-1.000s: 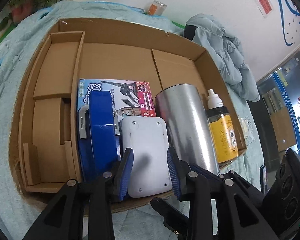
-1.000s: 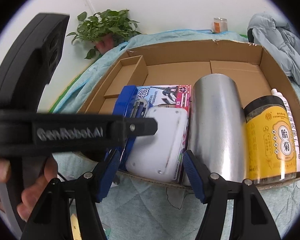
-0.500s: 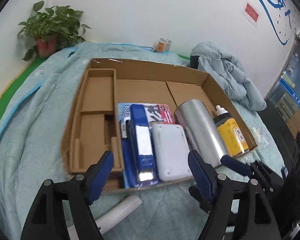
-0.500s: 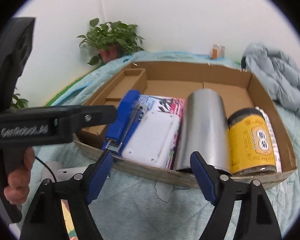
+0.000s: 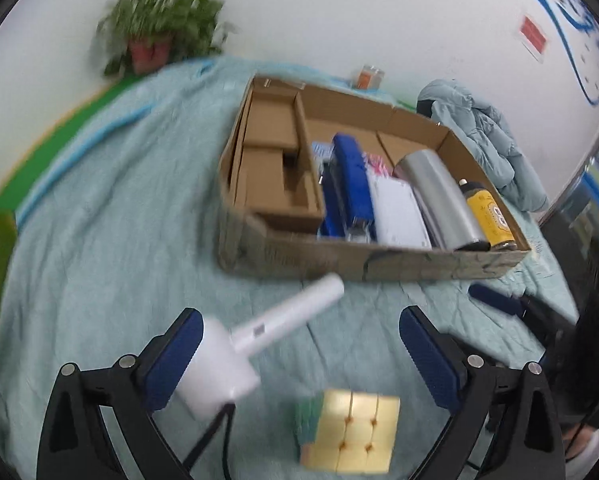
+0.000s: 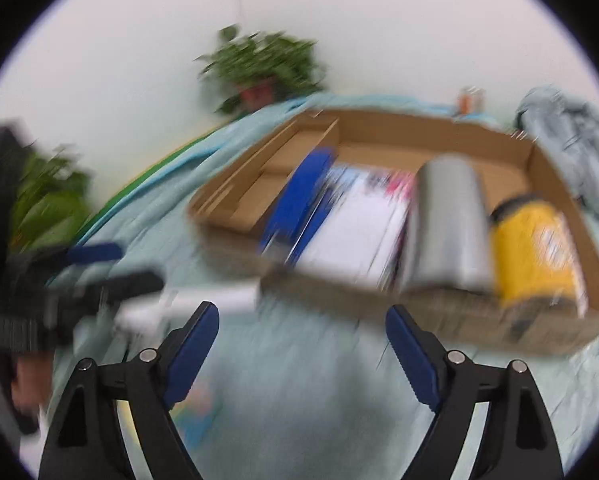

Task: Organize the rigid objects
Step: 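Open the right gripper and withdraw from the box, then grasp the pastel Rubik's cube with the right gripper and lift it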

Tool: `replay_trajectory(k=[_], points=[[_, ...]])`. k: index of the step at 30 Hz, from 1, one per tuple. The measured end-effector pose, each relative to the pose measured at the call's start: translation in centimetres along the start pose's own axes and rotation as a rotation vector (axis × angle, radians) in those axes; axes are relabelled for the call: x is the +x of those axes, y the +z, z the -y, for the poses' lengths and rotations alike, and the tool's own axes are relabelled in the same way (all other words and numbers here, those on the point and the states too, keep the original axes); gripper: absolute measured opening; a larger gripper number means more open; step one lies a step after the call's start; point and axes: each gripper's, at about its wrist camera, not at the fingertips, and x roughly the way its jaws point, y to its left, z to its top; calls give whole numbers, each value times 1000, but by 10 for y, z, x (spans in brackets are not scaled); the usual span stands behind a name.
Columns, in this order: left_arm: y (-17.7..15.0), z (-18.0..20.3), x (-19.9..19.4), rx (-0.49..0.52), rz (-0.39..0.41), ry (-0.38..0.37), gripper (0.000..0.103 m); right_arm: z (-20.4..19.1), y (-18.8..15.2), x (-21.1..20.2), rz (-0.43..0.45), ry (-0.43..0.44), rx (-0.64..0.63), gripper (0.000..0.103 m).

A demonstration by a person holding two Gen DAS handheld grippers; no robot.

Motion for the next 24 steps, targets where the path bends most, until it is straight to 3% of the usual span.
replay_trajectory(k=[4,7,9,12,13,14,15,19,24], points=[[-21,-23,5,-94,-87,-94,99,-6,-47,-11,-90,101,-7,86],[-36,-22,7,-63,-114,-60,98,-19,-67,-14,-140,186,12,86],[-44,-21,7,-69,-122,-61,97,-36,-74,-12,-148,193,-31,85],[-51,-15,6,-80,-147,-81,90,-47,-72,-4,-156,223,-16,85],[-54,-13,5,-75,-153,-78,84,-47,-72,-2,-152,231,1,85],[-56,-10,5,-67,-163,-90,69,-47,-69,-1,-146,237,14,84],[-57,-6,6,-58,-189,-111,65,-48,-67,0,-142,240,17,82],[-56,11,6,-16,-198,-96,65,-48,-63,4,-141,249,8,77],[-55,23,27,-31,-268,-149,61,-50,-62,9,-140,266,-13,72]])
